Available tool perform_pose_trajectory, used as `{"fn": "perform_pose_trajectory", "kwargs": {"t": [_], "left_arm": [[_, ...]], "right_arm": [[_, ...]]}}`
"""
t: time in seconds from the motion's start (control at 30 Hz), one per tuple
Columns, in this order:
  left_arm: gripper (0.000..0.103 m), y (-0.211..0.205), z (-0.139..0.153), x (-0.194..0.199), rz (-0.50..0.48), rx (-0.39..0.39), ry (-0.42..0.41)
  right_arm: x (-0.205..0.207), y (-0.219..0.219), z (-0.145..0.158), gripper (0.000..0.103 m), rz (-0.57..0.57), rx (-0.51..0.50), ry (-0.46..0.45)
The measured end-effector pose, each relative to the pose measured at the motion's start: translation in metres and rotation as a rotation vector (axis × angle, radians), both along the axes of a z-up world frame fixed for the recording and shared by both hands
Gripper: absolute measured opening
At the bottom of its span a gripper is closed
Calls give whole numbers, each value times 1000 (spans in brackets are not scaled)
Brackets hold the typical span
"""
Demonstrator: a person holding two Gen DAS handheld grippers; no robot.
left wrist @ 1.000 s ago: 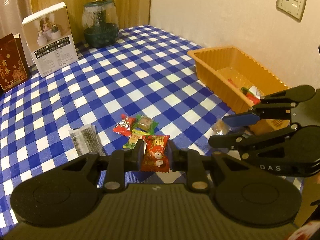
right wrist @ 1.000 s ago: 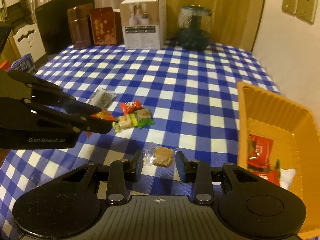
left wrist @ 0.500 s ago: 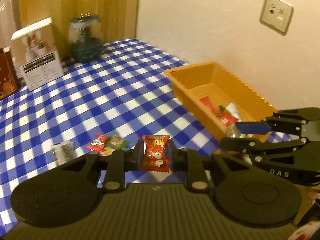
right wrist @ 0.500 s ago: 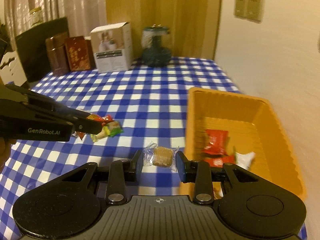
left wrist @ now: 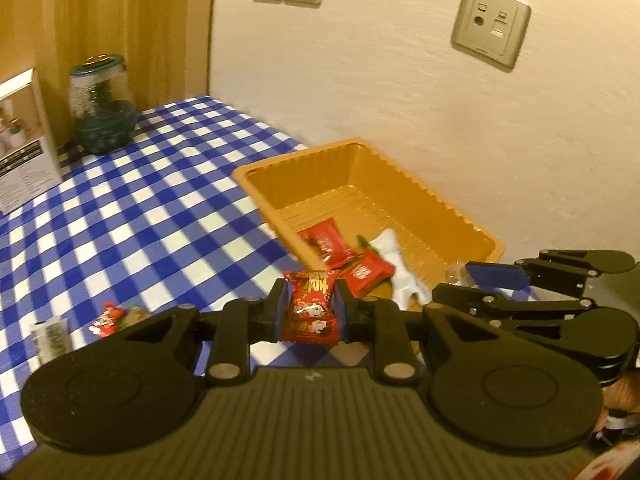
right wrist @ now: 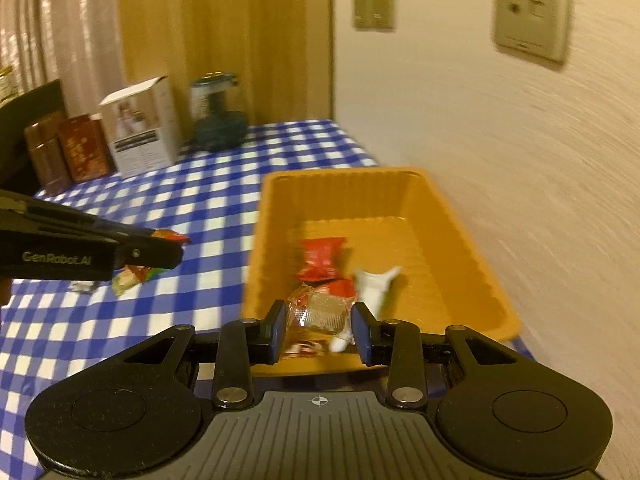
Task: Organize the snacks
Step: 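Open the left tool to drop the red packet while the right tool releases the cake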
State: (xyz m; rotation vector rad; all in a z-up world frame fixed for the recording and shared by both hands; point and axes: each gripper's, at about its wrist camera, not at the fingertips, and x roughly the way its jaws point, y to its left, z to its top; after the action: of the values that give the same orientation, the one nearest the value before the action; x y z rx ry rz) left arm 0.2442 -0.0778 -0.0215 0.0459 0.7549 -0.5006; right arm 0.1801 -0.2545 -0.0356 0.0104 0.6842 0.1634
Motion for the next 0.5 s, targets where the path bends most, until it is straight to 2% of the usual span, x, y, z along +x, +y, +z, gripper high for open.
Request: {"fn": "perform_pose_trajectory", "kwargs": {"t": [0.5], "left_arm": [[22, -39, -4, 14, -21, -30, 0]], "right_arm": [[12, -55, -1, 36, -189, 36, -20]]}}
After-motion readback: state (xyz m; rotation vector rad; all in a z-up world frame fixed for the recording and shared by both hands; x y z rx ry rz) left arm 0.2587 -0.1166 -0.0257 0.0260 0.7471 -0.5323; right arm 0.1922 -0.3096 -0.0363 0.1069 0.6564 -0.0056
